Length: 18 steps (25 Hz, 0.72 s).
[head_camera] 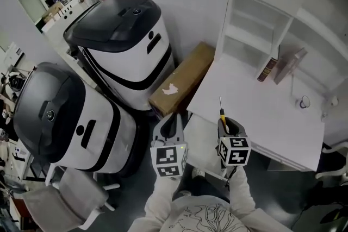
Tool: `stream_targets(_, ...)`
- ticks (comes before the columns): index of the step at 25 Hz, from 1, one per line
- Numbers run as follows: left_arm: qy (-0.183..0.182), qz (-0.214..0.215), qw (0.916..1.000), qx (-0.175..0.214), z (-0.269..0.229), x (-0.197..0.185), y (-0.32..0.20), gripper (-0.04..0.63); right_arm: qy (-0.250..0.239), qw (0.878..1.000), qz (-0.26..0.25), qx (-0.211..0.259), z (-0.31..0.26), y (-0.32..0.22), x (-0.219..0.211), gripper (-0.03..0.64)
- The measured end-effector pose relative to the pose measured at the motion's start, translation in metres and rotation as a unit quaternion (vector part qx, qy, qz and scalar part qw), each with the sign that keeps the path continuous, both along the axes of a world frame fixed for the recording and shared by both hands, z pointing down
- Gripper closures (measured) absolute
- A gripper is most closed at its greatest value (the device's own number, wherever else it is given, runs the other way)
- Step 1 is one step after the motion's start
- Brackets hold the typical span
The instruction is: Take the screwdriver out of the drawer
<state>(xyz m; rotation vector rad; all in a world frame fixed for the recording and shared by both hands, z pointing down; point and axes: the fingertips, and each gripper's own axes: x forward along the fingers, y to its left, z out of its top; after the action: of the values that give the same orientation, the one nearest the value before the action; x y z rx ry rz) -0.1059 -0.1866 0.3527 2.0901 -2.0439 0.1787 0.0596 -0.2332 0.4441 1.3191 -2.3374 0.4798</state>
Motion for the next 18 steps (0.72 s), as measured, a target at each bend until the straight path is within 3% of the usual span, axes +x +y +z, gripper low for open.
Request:
stream_targets(9, -0.007, 0.004, 0.9994, 0.034, -0.035, 0.013, 0.003, 0.584, -0.029, 0.997, 0.017, 0.063, -0.058, -0.002, 0.015, 0.543)
stream_targets(18, -0.007, 0.005, 0.999, 0.043, -0.045, 0.019, 0.007, 0.584, -0.044, 0.995, 0.017, 0.082, -0.08, 0.0, 0.02, 0.543)
